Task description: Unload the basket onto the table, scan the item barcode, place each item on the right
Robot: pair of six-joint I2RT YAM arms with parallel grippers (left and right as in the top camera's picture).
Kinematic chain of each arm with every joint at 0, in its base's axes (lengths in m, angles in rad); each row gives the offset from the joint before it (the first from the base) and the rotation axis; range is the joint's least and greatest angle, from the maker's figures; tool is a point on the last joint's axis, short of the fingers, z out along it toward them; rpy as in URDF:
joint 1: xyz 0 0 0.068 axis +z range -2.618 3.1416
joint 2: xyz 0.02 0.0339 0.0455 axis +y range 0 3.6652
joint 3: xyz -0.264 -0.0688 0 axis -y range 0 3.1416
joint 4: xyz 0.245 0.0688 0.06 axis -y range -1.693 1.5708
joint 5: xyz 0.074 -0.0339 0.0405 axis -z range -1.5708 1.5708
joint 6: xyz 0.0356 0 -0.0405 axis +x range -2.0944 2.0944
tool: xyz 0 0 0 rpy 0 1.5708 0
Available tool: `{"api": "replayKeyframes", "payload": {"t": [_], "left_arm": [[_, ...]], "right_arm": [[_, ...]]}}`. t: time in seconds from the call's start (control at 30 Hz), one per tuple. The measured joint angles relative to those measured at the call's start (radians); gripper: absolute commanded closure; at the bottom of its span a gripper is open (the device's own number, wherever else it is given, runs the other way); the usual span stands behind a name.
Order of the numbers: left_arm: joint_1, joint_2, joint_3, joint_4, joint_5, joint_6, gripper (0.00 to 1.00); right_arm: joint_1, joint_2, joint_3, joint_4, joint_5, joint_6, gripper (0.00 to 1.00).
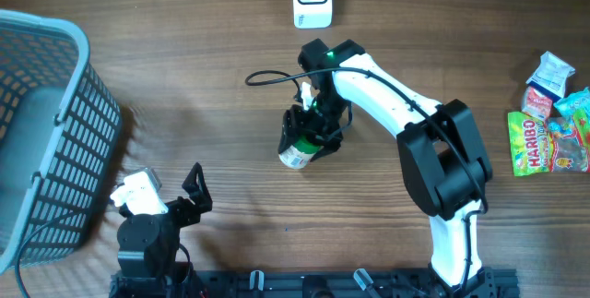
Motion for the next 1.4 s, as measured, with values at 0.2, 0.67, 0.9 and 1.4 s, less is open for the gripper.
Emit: {"api": "replayKeyframes", "payload": {"t": [0.2,0.67,0.9,1.4], "left_arm": [[0.0,0.0,0.0,0.0,0.0,0.0,0.0],[0.0,0.0,0.0,0.0,0.0,0.0,0.0],[0.0,0.0,0.0,0.0,0.0,0.0,0.0],[0.0,0.0,0.0,0.0,0.0,0.0,0.0]], "right_arm": [[-0.004,0.0,0.001,-0.105,-0.026,-0.112,0.4],[-0.004,-0.113,0.002,-0.273,-0.038,-0.205,0.41],[-0.004,-0.225,0.003,-0.303,-0.037,-0.18,0.41],[-0.02,-0.239,0.009,0.278,0.401,-0.15,0.39]]}}
